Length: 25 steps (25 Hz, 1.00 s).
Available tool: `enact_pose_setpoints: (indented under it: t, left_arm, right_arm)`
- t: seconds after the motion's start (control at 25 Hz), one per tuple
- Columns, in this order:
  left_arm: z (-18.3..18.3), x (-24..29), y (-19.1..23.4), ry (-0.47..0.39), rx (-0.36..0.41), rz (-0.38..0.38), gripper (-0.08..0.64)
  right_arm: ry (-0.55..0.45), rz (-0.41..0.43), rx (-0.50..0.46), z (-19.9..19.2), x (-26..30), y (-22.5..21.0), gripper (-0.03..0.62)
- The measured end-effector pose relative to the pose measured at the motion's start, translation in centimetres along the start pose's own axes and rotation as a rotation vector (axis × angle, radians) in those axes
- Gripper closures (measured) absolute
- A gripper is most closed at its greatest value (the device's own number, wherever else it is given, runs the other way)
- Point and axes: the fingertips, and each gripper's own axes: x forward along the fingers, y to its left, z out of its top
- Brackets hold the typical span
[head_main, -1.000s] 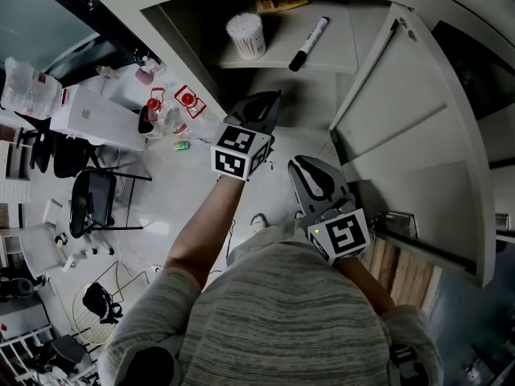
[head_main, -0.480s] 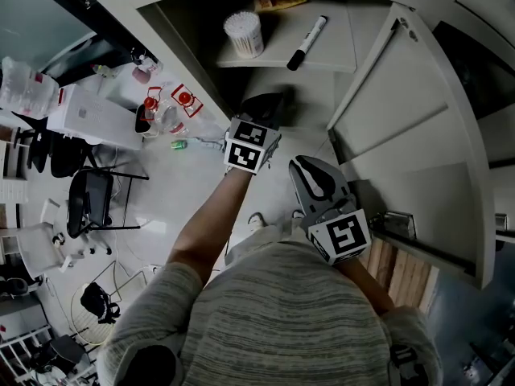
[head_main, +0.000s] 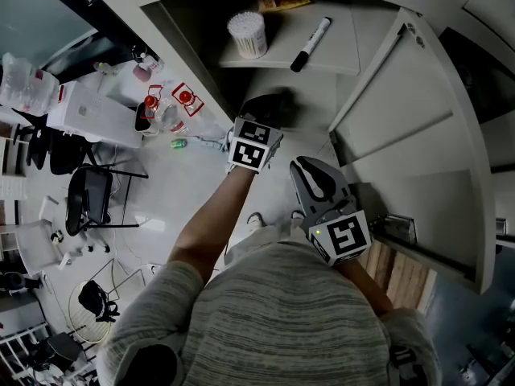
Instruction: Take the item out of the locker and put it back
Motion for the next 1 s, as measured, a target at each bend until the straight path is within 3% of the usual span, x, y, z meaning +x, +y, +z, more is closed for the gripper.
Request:
enact_pose_setpoints:
  t: [0.08, 0.2, 0.28, 0.56, 1.0]
  left_arm:
    - [-0.2, 0.1, 0.1, 0.0, -0.007, 0.001, 0.541]
    - [-0.4, 0.3, 0.1, 0.004, -0.023, -0.01, 0.45]
    - [-0.3, 0.3, 0.1, 0.002, -0.023, -0.015, 0.436]
    - [0.3, -0.4, 0.0, -0.027, -0.03, -0.025, 0.413]
    - [4.3, -5.0, -1.2, -0.18, -0.05, -0.059, 0.413]
  right_arm:
    - [-0.001, -0.001, -0.001, 0.1, 0.0, -0.1, 0.537]
    - [0.006, -0.004, -0.008, 0.1, 0.1, -0.2, 0.537]
    - [0.006, -0.001, -0.006, 0.1, 0.1, -0.1, 0.537]
    - [-0.001, 0.004, -0.005, 0.2, 0.3, 0.0, 0.537]
    - [-0.009, 0.006, -0.015, 0.8, 0.5, 0.3, 0.537]
